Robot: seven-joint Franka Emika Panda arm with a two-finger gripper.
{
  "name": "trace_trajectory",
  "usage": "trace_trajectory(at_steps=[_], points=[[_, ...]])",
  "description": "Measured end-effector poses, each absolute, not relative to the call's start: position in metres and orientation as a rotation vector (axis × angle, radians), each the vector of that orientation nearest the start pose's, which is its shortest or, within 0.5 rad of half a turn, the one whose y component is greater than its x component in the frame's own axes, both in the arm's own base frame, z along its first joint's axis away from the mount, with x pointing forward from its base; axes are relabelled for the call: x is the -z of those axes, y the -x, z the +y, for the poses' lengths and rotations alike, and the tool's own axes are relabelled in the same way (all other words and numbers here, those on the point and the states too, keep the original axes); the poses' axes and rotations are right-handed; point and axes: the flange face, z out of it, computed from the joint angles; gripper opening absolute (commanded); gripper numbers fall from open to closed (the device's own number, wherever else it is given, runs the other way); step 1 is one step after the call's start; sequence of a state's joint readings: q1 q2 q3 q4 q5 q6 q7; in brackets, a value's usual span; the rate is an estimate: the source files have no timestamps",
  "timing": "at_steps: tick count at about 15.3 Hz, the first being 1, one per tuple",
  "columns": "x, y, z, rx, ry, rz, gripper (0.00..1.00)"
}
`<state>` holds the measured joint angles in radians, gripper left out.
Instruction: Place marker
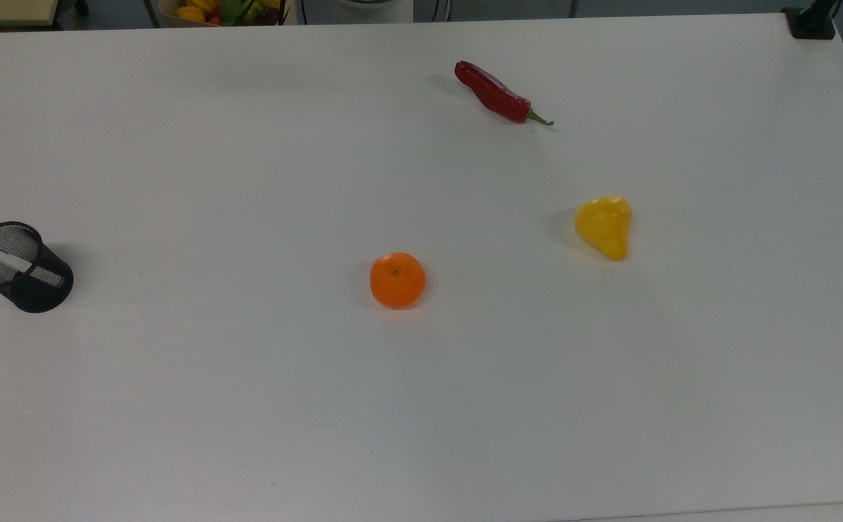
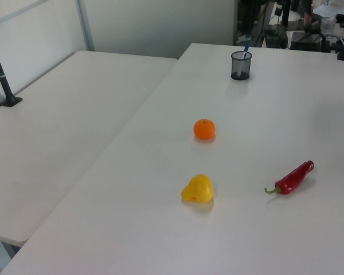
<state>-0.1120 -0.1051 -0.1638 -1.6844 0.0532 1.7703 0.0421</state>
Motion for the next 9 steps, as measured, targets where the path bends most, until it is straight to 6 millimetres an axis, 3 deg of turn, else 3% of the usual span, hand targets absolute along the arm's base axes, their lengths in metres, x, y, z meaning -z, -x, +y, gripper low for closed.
trace_trajectory(at_steps=[3,6,9], points=[[-0.656,-0.511,-0.088,0.192,3.048,0.327,1.0],[-0.65,-0.519,-0.033,0.157,3.065,0.172,1.0],[-0.633,-0.528,-0.009,0.112,3.078,0.039,1.0]])
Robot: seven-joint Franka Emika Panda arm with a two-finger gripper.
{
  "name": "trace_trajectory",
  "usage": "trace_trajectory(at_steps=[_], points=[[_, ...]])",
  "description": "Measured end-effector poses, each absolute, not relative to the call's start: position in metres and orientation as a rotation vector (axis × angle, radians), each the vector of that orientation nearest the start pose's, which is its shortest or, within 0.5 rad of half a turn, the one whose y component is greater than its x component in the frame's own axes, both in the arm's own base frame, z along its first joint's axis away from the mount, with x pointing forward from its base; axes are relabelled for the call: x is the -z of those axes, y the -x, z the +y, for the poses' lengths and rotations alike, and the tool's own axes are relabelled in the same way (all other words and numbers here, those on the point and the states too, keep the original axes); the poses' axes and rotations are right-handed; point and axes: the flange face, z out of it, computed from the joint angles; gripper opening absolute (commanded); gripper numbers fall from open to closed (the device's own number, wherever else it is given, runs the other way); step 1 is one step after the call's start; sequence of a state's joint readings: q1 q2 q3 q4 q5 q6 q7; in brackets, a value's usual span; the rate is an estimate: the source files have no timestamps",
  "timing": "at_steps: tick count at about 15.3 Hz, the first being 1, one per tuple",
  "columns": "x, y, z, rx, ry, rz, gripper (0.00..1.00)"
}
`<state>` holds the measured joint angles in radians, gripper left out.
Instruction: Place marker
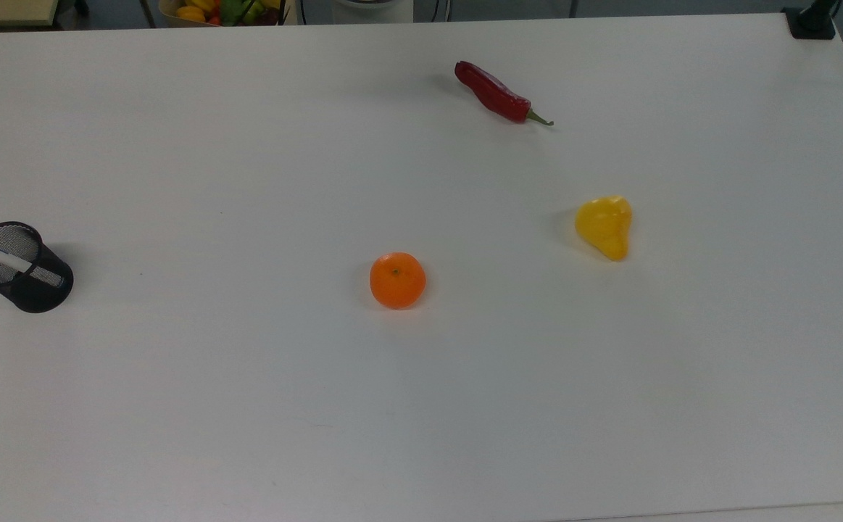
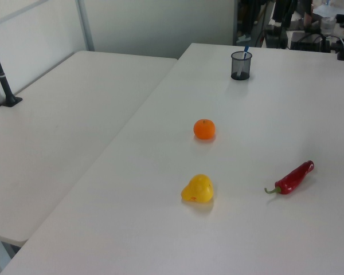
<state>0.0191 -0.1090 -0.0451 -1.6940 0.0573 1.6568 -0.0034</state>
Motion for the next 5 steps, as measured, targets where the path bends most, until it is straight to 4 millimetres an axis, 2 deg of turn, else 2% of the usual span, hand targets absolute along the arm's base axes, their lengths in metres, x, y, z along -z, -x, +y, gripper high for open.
trace_trajectory(at_steps=[2,5], points=[[-0.62,-0.54,-0.011,0.124,3.082,-0.053,1.0],[-0.606,-0.551,-0.015,0.117,3.085,-0.09,1.0]])
